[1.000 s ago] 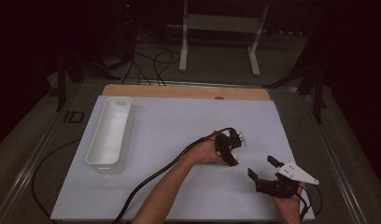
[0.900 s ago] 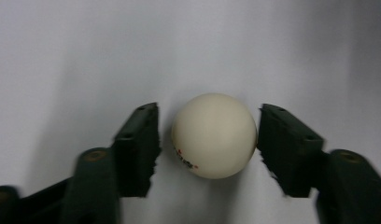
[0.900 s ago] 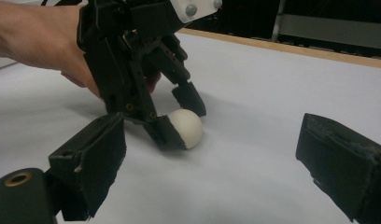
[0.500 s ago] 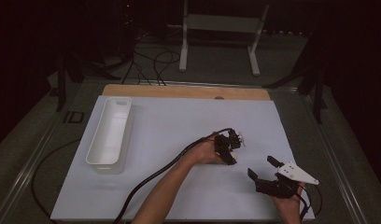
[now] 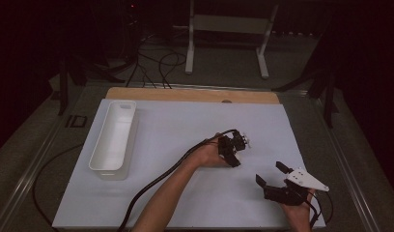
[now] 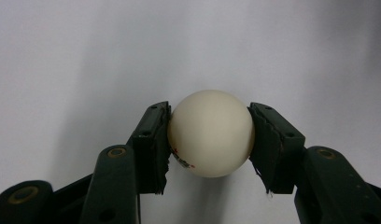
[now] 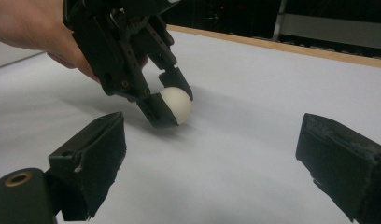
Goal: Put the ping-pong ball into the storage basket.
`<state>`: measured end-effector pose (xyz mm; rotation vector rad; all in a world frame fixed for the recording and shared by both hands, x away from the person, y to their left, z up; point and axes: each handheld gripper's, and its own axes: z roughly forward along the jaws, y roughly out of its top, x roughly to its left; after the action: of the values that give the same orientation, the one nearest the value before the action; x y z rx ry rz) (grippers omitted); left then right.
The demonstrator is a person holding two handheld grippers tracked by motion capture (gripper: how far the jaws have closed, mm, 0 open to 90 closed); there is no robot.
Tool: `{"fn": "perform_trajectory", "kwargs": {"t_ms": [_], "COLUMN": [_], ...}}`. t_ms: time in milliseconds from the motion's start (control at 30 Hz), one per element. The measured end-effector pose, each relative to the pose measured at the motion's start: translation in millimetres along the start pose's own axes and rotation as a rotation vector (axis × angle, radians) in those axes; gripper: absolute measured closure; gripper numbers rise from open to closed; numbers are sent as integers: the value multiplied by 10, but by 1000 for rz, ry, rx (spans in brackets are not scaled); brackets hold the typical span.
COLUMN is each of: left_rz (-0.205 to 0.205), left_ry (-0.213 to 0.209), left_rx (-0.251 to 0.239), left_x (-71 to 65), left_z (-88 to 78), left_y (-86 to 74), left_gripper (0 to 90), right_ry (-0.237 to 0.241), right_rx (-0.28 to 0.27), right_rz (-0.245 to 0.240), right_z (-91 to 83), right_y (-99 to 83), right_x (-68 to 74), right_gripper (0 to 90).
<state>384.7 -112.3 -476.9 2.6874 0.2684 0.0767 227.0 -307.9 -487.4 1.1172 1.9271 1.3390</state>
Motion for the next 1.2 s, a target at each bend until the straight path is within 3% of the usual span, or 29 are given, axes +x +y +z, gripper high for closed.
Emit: {"fn": "perform_trajectory", "kwargs": {"t_ms": [533, 633, 1200], "left_rz": [-17, -32, -81], "left_ry": [27, 46, 69], "left_rx": [-8, 6, -12], "left_x": [35, 45, 91], "left_z": [-176, -196, -338], "left_y": [-16, -18, -45], "left_gripper": [511, 512, 512], "right_ry": [3, 3, 6], "right_rx": [4, 5, 7], "right_rz": [-1, -1, -4], "right_z": [15, 8, 22], "right_y": [-9, -11, -9], "right_x": [19, 16, 28], "right_gripper": [80, 80, 80]}}
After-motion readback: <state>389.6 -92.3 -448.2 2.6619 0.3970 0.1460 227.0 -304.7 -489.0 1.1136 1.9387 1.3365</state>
